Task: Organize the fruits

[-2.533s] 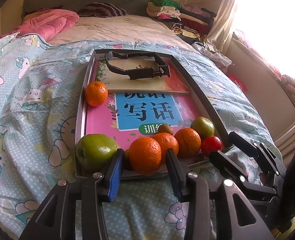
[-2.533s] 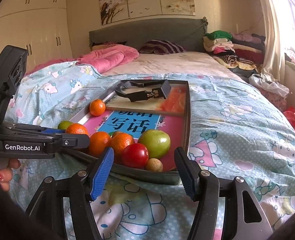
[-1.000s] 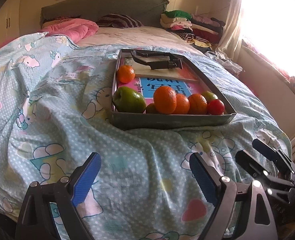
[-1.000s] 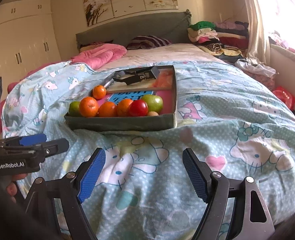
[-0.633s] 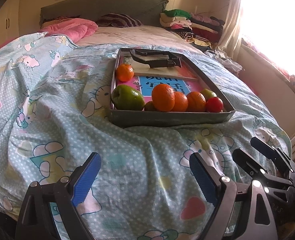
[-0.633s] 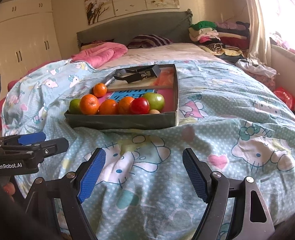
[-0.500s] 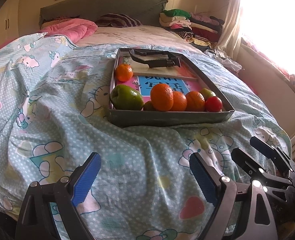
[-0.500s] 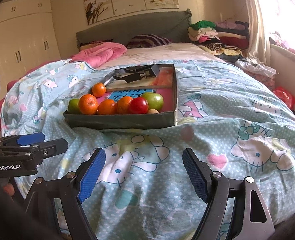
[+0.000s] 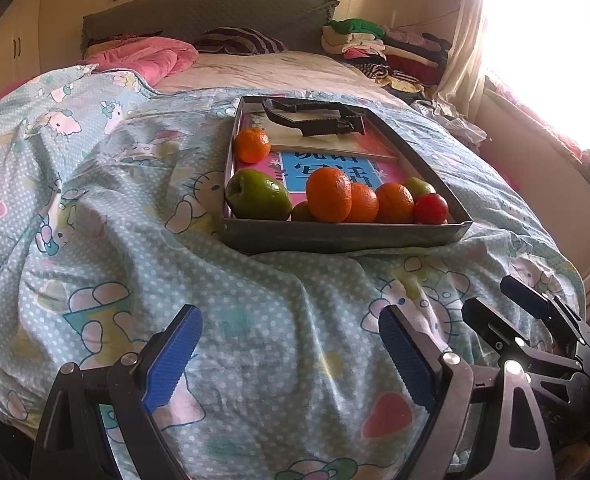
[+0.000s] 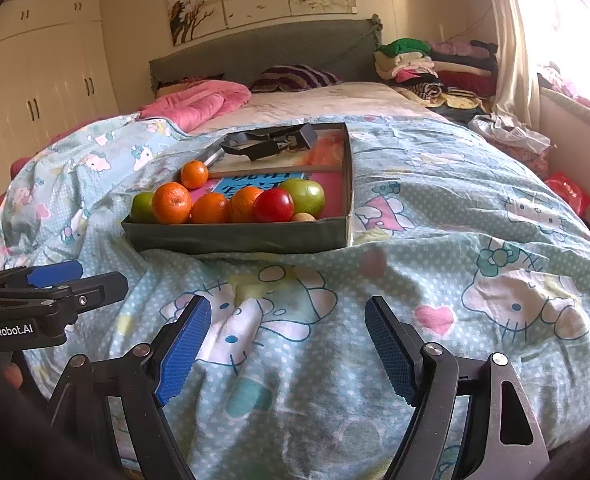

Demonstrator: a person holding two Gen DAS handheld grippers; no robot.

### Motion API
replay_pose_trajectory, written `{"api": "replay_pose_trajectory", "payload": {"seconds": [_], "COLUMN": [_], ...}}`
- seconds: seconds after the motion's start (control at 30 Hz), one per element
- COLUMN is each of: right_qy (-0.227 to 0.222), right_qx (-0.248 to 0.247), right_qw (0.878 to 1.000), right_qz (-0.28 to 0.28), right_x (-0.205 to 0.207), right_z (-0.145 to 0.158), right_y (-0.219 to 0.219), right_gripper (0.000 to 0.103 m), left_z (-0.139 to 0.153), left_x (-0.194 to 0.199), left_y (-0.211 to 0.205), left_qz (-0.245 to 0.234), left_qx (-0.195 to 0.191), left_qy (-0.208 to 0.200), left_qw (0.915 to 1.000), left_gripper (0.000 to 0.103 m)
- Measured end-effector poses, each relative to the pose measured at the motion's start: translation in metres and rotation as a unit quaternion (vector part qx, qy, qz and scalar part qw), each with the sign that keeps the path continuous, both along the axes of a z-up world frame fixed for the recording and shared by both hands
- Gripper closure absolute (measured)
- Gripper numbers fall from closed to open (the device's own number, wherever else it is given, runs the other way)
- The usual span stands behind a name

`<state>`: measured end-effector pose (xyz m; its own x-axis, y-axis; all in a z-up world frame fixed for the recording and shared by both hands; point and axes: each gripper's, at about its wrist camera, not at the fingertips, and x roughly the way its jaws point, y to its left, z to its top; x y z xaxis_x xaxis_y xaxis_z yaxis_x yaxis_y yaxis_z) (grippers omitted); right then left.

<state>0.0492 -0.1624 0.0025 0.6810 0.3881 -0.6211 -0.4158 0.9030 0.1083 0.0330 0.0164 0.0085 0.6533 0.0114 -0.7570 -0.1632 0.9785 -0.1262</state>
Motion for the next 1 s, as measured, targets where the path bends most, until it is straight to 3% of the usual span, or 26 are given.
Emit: {"api": "replay_pose_trajectory", "payload": {"seconds": [1.0], "right_qy": [-0.003], "right_qx": [-0.004], "right_qw": [1.0], "right_qz": [-0.002], "right_x": [-0.0008], "right_z": [0.0013], "right_y": [0.0005], "right_gripper": [0.023], "left_z": [0.0008], "left_x": [-0.0019], "left_y": [0.0043], "left_qz": [0.01], "left_qx": [0.005], "left_qy": [0.002], "left_qw": [0.9999], "left_gripper": [0.013]}}
